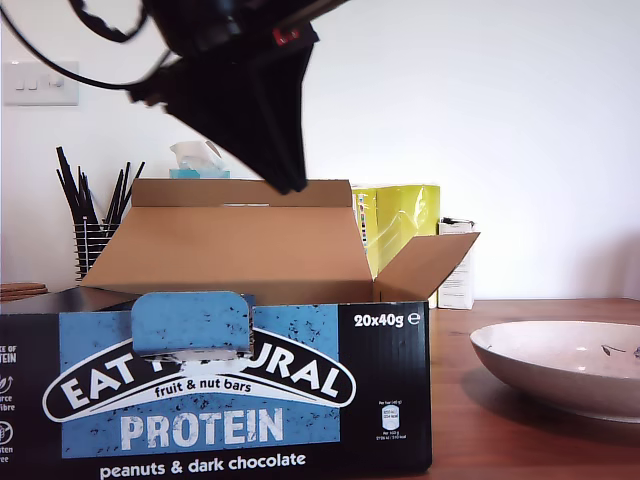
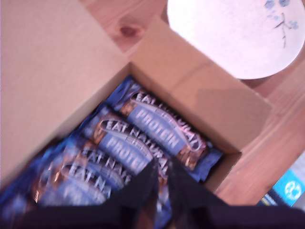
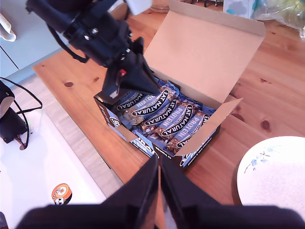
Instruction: Spread the side flaps of the carton box of snackbars
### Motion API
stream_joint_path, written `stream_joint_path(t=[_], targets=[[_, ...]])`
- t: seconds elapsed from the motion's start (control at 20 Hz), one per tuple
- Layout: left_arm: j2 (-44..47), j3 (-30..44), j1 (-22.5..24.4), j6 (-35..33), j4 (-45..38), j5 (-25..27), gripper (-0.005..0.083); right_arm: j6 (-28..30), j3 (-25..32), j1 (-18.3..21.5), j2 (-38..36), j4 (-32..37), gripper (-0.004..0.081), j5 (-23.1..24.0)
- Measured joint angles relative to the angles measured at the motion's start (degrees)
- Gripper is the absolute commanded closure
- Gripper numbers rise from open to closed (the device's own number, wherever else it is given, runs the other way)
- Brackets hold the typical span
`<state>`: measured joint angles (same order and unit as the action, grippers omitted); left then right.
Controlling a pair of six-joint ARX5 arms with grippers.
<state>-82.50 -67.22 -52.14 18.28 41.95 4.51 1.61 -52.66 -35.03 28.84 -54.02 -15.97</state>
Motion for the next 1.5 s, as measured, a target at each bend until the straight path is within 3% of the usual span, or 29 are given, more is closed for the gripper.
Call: stream_joint_path(t=[0.05, 0.1, 0.3, 0.4, 0.7, 0.9, 1.1, 1.5], targets=[[-0.09, -1.4, 0.02, 3.58, 4.07, 1.49, 0.0166, -0.02, 0.0, 0.0, 0.0, 0.02, 0.0783, 0.0], [-0.22, -3.28, 0.07, 6.97, 7.91, 2.47, 0.0111, -0.02, 0.0, 0.0, 0.0, 0.0, 0.0783, 0.0], [-0.83, -12.28, 0.83, 14.51, 22.43, 8.85, 0.0108, 0.0, 0.0, 0.0, 0.0, 0.0, 0.0783, 0.0], [-1.77, -12.66, 1.49, 15.23, 26.25, 10.8, 0.0108, 0.0, 0.0, 0.0, 0.0, 0.0, 0.0783, 0.0], [-5.88, -12.0, 2.23, 16.31, 29.66, 11.78, 0.0105, 0.0, 0.0, 0.0, 0.0, 0.0, 0.0783, 0.0], [-7.93, -12.02, 5.27, 17.7, 33.81, 12.66, 0.0091, 1.31, 0.0, 0.0, 0.0, 0.0, 0.0783, 0.0], [-13.07, -12.0, 6.14, 17.97, 31.19, 13.11, 0.0091, 1.51, 0.0, 0.0, 0.0, -0.02, 0.0783, 0.0], [-14.12, -12.0, 8.81, 18.93, 31.45, 14.95, 0.0091, 2.99, 0.0, 0.0, 0.0, -0.02, 0.0783, 0.0]])
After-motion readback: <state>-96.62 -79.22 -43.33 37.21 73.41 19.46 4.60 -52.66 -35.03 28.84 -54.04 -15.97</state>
